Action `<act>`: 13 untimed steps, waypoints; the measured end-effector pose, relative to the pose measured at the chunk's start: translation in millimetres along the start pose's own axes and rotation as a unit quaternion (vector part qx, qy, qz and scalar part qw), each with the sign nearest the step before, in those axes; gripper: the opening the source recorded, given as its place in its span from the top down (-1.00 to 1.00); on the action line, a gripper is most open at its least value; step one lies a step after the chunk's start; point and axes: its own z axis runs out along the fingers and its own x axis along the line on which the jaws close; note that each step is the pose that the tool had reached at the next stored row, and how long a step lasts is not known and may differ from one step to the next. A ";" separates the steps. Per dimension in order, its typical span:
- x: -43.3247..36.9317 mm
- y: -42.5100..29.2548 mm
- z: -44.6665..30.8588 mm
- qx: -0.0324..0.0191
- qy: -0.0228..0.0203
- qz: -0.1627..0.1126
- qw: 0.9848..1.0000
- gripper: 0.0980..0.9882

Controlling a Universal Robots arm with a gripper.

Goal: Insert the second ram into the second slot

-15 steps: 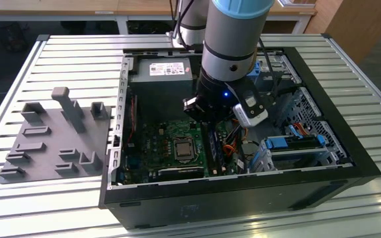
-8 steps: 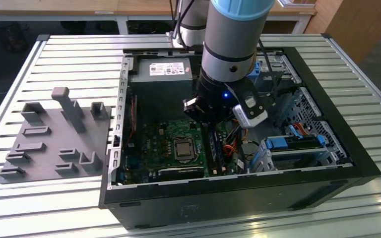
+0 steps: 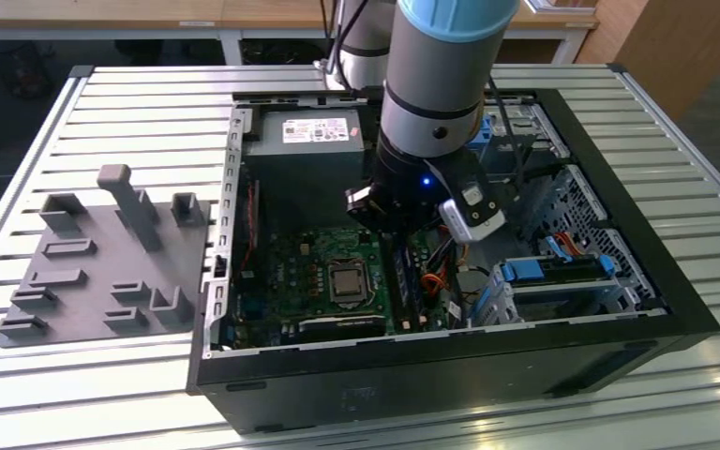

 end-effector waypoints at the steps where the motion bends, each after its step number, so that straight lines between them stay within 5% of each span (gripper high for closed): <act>1: 0.0 0.1 0.4 0.000 0.000 0.000 1.000 0.91; 13: -1.0 -0.3 10.9 0.000 0.001 0.000 1.000 0.91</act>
